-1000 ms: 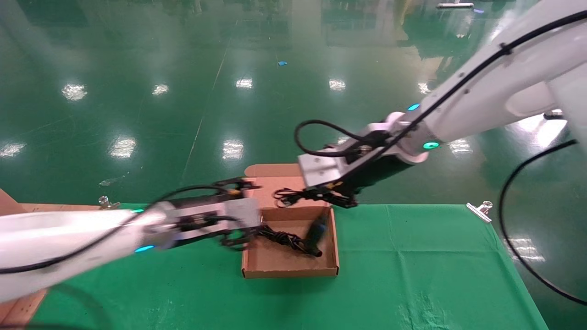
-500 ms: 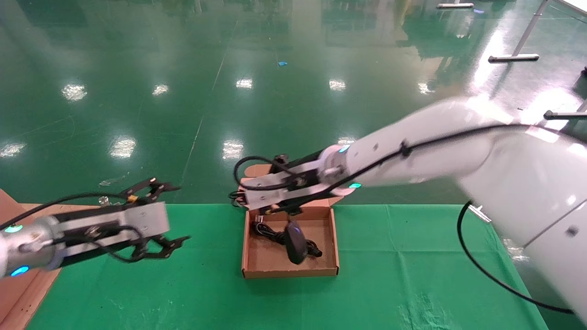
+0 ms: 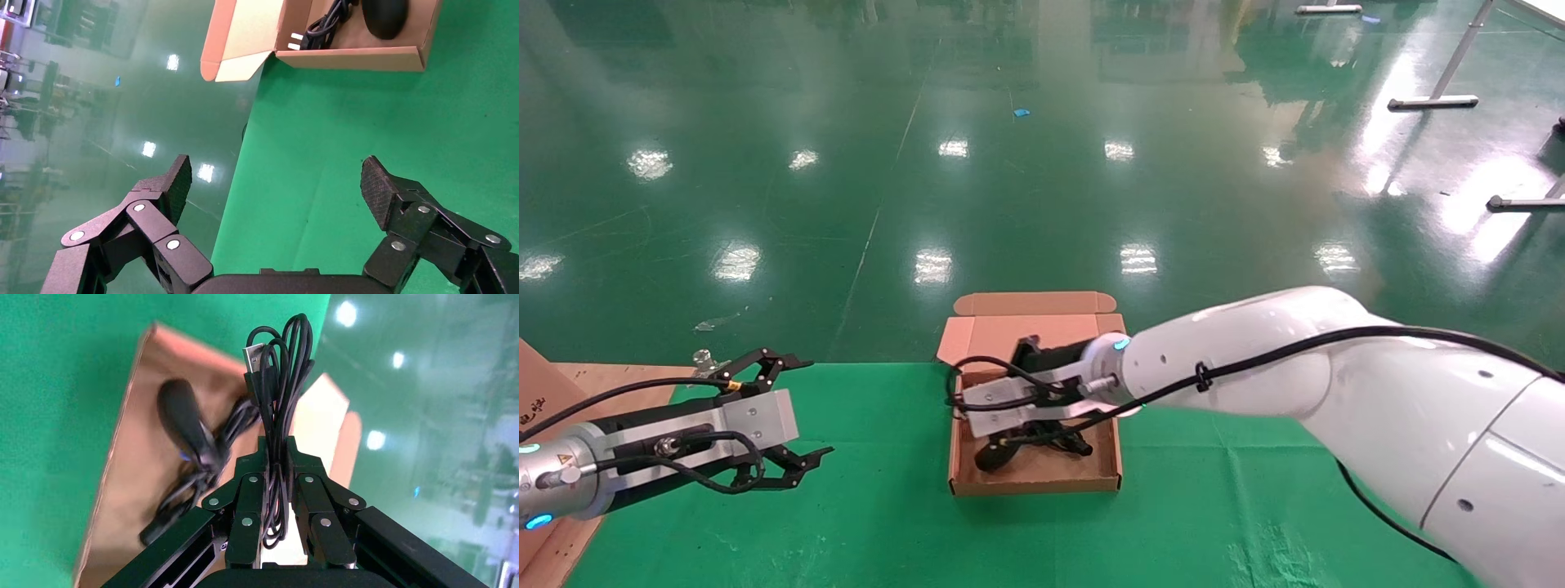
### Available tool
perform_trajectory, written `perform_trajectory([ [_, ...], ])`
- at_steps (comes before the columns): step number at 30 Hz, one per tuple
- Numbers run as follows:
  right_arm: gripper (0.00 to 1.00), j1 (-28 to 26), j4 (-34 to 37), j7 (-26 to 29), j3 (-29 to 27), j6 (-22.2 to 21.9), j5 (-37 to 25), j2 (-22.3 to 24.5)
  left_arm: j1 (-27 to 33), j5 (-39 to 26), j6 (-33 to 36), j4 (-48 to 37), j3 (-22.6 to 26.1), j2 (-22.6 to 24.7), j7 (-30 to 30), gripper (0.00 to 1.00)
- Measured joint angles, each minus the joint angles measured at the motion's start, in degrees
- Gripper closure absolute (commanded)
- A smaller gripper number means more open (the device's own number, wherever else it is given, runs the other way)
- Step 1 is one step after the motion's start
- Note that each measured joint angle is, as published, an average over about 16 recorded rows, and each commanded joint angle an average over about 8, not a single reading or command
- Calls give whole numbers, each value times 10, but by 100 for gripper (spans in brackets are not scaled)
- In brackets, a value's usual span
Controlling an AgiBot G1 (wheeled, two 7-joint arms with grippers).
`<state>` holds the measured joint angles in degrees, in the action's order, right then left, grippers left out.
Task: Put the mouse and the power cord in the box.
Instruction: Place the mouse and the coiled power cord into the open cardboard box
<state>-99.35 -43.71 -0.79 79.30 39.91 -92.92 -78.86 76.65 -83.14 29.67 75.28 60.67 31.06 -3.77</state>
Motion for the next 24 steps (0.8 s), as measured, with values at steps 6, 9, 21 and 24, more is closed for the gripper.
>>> perform_trajectory([
  [6,20,7,20,4,24,-16,11,1,-2,3,-1,-1,-1,-1,3,0],
  [9,0,9,26,5,29,-20,15,1,-2,5,-1,-1,-1,-1,4,0],
  [21,0,10,26,5,30,-20,18,3,-2,6,1,-1,-3,-1,4,0],
  [24,0,12,23,6,25,-16,20,6,-4,10,7,-1,-7,0,4,0],
])
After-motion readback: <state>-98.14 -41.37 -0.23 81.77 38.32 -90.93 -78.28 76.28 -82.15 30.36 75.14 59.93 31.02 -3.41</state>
